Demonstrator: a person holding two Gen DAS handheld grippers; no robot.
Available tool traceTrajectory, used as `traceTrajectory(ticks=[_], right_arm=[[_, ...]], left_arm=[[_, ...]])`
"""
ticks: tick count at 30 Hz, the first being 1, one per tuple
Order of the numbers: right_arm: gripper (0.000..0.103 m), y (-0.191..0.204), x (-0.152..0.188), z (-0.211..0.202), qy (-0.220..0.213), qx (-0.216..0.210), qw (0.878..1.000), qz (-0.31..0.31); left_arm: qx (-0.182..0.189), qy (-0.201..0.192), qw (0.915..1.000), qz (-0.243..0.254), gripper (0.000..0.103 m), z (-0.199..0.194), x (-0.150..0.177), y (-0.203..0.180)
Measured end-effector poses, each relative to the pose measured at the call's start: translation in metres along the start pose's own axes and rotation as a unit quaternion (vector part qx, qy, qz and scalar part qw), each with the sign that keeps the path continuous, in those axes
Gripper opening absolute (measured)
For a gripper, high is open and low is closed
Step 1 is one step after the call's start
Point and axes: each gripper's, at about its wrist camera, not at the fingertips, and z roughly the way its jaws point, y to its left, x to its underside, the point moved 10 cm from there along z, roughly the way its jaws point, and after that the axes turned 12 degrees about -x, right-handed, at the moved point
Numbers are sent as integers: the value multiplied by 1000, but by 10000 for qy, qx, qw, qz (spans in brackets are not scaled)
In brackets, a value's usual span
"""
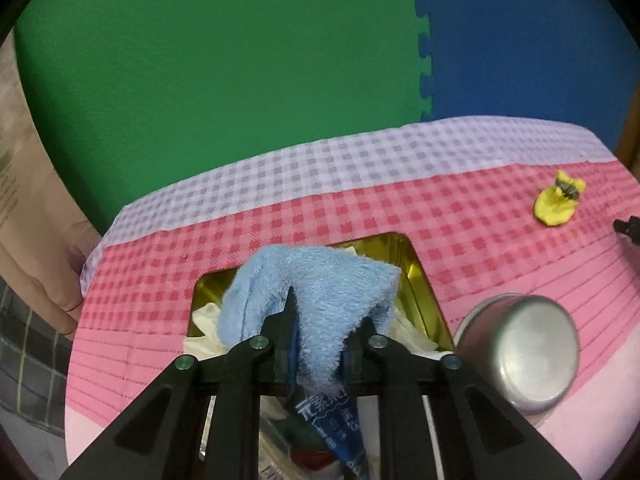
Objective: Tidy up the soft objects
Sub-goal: 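Carry the blue towel into the tin and open the left gripper, then grasp the yellow toy with the right gripper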
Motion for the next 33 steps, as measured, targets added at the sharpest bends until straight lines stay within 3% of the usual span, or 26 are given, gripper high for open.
traceTrajectory(ticks=[3, 5, 9, 11, 13, 16, 19, 22, 26, 30, 33], right_arm=[[78, 0, 0, 0, 0, -5, 10000, -1], [78, 0, 0, 0, 0, -2, 10000, -2], [78, 0, 0, 0, 0, -2, 10000, -2], [78, -1, 0, 0, 1, -2, 10000, -3], [78, -1, 0, 0, 1, -1, 10000, -3], [78, -1, 0, -1, -3, 0, 10000, -3], [78, 5, 0, -3, 1, -195, 9998, 102], [78, 43, -3, -6, 143, -883, 9957, 247], [78, 106, -19, 0, 239, -1484, 9885, 142], [78, 137, -34, 28, 358, -1237, 9917, 51], [78, 136, -41, 46, 417, -1057, 9929, 349]], left_arm=[[-10, 18, 10000, -9, 28, 3, 6, -6], [-359, -105, 9992, 101, 54, -3, 8, -3], [-781, -562, 9954, 6, 72, -39, 2, 7], [-868, -726, 9932, -261, 84, -64, 1, 16], [-739, -888, 9897, -840, 88, -96, 7, 27], [-568, -1050, 9797, -1608, 103, -134, 28, 39], [-332, -1112, 9703, -2120, 102, -161, 66, 39], [-382, -965, 9708, -2162, 102, -170, 103, 32], [-104, -521, 9705, -2353, 102, -160, 143, 26], [-1, -284, 9604, -2772, 102, -148, 158, 38], [235, -271, 9462, -3217, 102, -142, 165, 50]])
